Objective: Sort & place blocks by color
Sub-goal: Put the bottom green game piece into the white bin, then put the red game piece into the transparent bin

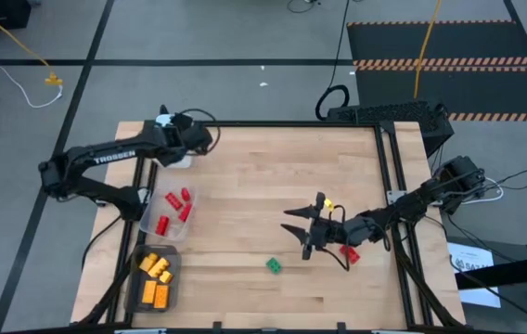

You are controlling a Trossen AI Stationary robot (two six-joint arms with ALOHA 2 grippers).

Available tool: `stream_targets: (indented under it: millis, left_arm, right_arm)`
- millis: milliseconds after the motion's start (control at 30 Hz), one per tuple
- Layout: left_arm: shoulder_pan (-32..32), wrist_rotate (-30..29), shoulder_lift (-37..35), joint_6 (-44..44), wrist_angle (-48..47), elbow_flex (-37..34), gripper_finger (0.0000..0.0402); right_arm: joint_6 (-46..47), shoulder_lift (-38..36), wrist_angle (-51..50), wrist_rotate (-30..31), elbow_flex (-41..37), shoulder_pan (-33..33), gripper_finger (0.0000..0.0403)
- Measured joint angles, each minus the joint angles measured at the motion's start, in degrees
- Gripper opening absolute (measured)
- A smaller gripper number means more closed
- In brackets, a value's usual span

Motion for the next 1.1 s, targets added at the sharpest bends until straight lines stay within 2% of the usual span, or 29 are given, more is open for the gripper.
stream_targets:
  millis: [233, 433, 700, 900, 1100]
  left_arm:
    - [5.7, 1.4, 0.0, 2.9, -1.8, 0.0, 0.0161]
    - [8.4, 3.5, 0.0, 3.6, -1.7, 0.0, 0.0210]
    - [8.9, 6.2, 0.0, 5.6, -1.6, 0.0, 0.0279]
    - [5.3, 10.6, 0.0, 9.5, 2.4, 0.0, 0.0310]
    - [-4.2, 24.7, -0.4, 20.2, 14.4, 0.0, 0.0317]
  right_arm:
    - [0.1, -1.2, -0.2, 1.3, 0.0, 0.8, 0.0169]
    - [-0.1, -1.3, 0.0, 1.4, 0.0, 0.8, 0.0169]
    - [0.0, -1.3, 0.0, 1.4, 0.0, 0.8, 0.0169]
    - [6.0, -1.3, 0.0, 2.2, 0.0, 0.8, 0.0169]
    - [9.3, -1.3, -0.4, 5.8, 0.0, 0.9, 0.0169]
